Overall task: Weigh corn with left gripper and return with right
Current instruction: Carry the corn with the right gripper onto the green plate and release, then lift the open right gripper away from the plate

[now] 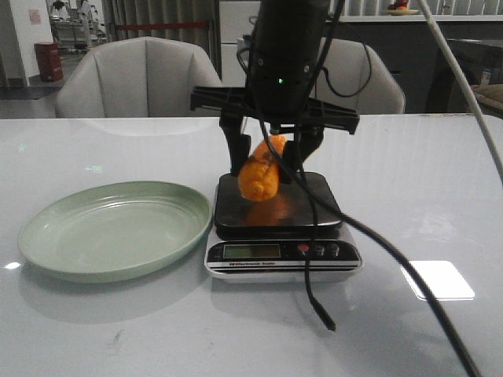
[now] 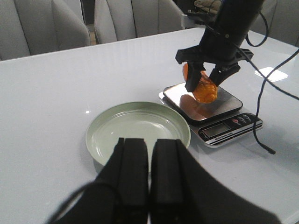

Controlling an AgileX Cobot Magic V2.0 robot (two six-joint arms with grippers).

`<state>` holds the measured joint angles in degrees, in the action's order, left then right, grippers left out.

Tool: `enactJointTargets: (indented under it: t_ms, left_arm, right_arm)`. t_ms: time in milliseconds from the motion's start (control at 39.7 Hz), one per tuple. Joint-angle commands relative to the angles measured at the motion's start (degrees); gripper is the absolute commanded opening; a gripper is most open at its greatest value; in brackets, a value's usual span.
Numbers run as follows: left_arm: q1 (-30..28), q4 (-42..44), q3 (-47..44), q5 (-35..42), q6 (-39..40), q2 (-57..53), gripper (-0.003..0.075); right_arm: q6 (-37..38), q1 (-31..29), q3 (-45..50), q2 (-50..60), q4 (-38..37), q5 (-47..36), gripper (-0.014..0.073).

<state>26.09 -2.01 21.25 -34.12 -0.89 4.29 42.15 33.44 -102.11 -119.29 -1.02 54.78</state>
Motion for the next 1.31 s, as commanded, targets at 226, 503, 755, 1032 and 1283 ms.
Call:
enactJointTargets:
  t_ms: [226,503,755,1032,1283]
  left_arm:
    - [0.2,-0.4,1.5,4.8,0.2,0.7,0.0113]
    - [0.2,-0.4,1.5,4.8,0.2,0.7,0.0113]
    - [0.2,-0.4,1.5,4.8,0.2,0.7,0.0113]
    - [0.2,-0.4,1.5,4.7,0.2,0.7,0.0113]
    - [0.2,-0.4,1.5,4.4,0.2,0.7,0.0113]
  right_arm:
    - [-6.2,9.7,-3.9,1.8,2.9,-5.9,0.0145]
    - [-6.2,13.8,-3.9,-1.7,3.2,-10.9,0.0259]
    - [-6.2,13.8,-4.1,-3.6,3.2,-12.3,0.0552]
    - [-6.3,11.6,-6.5,-2.6,3.2,-6.4,0.0566]
    - [-14.2,7.2,-10.1,1.6,3.1,8.4,0.0566]
